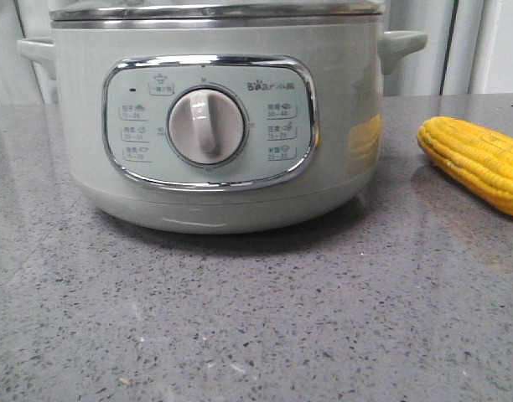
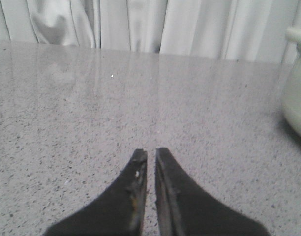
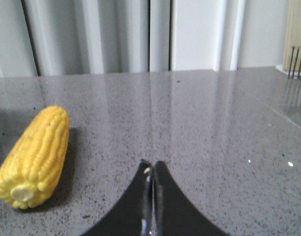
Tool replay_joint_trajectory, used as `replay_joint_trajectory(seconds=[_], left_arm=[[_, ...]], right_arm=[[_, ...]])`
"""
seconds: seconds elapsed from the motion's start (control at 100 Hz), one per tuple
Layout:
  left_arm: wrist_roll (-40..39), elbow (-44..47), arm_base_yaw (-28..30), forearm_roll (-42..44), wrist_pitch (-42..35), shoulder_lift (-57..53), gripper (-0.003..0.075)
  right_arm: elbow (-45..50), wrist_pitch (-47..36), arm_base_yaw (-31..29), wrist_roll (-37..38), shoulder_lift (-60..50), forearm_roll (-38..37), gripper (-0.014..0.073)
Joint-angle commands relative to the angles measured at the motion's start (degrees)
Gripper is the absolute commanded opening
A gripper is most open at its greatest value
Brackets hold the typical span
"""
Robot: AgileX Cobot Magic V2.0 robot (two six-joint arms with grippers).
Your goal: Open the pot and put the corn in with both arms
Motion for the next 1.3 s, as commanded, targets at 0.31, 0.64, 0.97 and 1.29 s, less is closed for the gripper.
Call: replay_joint_trajectory(seconds=[0.31, 0.64, 0.97, 1.29], left_arm=[[0.0, -15.0, -0.4, 2.6, -2.1, 8.5, -0.0021], [0.0, -22.4, -0.4, 2.5, -6.8, 20.1, -0.0019], [0.0, -22.1, -0.4, 3.8, -16.0, 26.1, 0.0307], [0.0, -26.3, -9.4, 4.0, -21.9, 34.4, 0.0368]], right_arm=[[-16.5, 11.1, 6.4, 0.0, 13.6, 1.4, -0.0064], [-27.1, 18.5, 7.2, 0.0, 27.2, 2.3, -0.0064], [-27.1, 16.6, 7.2, 0.0, 29.2, 2.8, -0.0064], [-27.1, 17.3, 7.2, 0.0, 29.2, 2.8, -0.0064]])
